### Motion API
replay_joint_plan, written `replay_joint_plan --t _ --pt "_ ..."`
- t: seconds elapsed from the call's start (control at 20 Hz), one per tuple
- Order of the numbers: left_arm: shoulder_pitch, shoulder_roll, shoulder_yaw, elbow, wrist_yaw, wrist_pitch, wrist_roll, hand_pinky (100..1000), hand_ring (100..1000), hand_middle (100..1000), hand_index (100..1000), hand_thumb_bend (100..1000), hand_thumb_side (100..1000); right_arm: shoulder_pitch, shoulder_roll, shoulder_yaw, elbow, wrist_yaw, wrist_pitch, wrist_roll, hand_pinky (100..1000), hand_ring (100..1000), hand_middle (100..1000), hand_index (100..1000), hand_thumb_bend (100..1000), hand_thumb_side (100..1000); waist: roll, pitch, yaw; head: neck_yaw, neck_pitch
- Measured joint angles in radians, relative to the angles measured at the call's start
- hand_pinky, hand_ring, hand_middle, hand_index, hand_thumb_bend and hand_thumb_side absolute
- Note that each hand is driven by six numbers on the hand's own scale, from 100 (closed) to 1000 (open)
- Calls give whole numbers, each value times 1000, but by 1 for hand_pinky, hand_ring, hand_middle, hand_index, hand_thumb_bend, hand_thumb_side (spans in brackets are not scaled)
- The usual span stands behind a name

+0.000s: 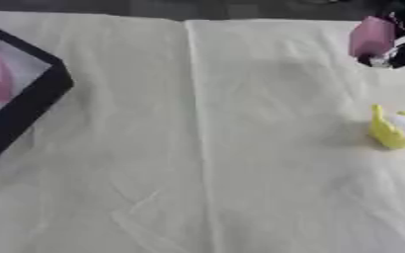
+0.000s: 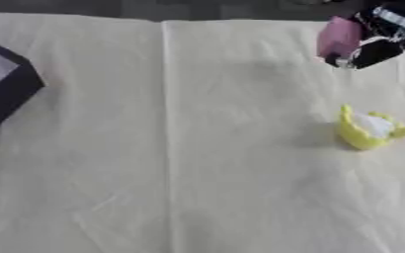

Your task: Pick up the objects with one hand, pass them to the other hand, and then place them into the box on the other side of the table.

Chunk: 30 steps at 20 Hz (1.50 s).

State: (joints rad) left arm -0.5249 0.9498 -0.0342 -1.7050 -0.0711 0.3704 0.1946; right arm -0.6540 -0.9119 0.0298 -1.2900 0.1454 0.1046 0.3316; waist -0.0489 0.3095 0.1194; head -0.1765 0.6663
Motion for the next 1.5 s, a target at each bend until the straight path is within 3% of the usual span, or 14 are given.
replay_joint_plan --t 0.8,1.3,1.5 --pt "-5 0 0 0 3 -1 -1 716 697 683 740 365 450 39 110 61 -202 -121 93 -45 811 684 586 669 414 100 6 0 -1 25 8" --pt "-7 0 -2 -30 14 -3 -6 714 698 690 745 363 455 38 177 104 -252 -174 140 -97 811 677 585 668 423 100 10 0 1 49 10" --pt "-16 0 -32 -82 18 -23 -32 716 701 695 751 370 462 22 220 132 -269 -189 154 -112 811 676 585 668 425 100 7 -13 3 60 10"
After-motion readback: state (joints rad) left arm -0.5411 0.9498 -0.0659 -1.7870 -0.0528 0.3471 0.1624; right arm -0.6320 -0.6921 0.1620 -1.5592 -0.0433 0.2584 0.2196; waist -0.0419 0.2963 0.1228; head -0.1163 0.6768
